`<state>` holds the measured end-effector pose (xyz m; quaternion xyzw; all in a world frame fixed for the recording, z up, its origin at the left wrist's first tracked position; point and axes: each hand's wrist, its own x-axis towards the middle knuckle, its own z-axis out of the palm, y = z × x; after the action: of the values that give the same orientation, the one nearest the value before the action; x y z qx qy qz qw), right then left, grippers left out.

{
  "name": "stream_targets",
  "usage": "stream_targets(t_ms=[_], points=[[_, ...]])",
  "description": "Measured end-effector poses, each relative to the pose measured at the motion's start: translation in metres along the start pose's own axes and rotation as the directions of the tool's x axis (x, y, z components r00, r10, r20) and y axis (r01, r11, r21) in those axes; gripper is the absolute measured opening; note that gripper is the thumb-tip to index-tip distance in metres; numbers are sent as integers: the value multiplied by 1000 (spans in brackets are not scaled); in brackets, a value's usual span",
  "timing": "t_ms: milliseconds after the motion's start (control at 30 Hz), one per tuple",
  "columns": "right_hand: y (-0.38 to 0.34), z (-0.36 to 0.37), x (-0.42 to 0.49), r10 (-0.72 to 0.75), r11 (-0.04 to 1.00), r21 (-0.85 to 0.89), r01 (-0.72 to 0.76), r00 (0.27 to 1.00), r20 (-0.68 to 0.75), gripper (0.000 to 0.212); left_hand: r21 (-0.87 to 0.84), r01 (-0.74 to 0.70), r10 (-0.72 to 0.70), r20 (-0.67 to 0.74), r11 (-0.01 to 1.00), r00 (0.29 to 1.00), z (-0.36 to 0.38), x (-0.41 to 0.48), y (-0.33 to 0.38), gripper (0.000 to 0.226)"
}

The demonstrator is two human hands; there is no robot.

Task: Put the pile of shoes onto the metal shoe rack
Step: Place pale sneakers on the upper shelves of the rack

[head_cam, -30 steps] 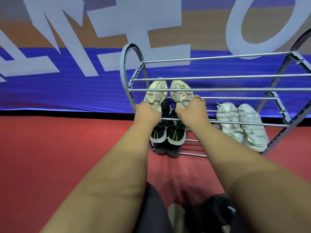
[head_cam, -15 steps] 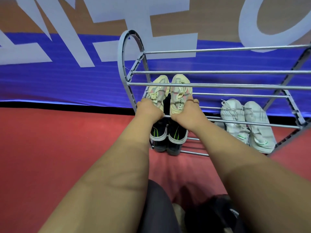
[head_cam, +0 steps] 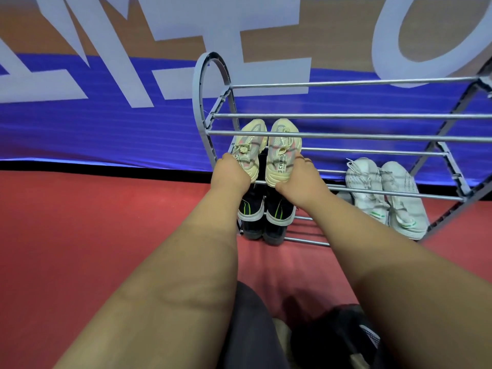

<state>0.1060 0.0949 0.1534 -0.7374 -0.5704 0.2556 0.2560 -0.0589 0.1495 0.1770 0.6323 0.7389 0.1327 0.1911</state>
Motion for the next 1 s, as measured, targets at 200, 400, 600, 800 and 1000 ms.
stream_targets(t_ms=[200, 400, 600, 800, 1000], points=[[9, -21, -24, -111, 985, -141, 98, 990, -87, 36, 166, 38, -57, 113, 985, 992, -22, -34, 9, 59], [22, -49, -89, -252, 892, -387, 233, 968, 1, 42, 282, -203, 77, 401, 938, 913, -40, -91, 21, 34], [49, -68, -128, -246, 822, -510, 254, 966, 85, 41, 239, -296, 162, 455, 925, 876, -31, -146, 32, 33], [99, -30, -166, 65, 877, -477, 55, 971, 231, 45, 198, -230, 37, 677, 953, 735, 45, -197, 14, 30], [195, 44, -238, 258, 860, -510, -5, 867, 426, 49, 286, -129, -134, 741, 950, 657, 167, -277, -65, 42]])
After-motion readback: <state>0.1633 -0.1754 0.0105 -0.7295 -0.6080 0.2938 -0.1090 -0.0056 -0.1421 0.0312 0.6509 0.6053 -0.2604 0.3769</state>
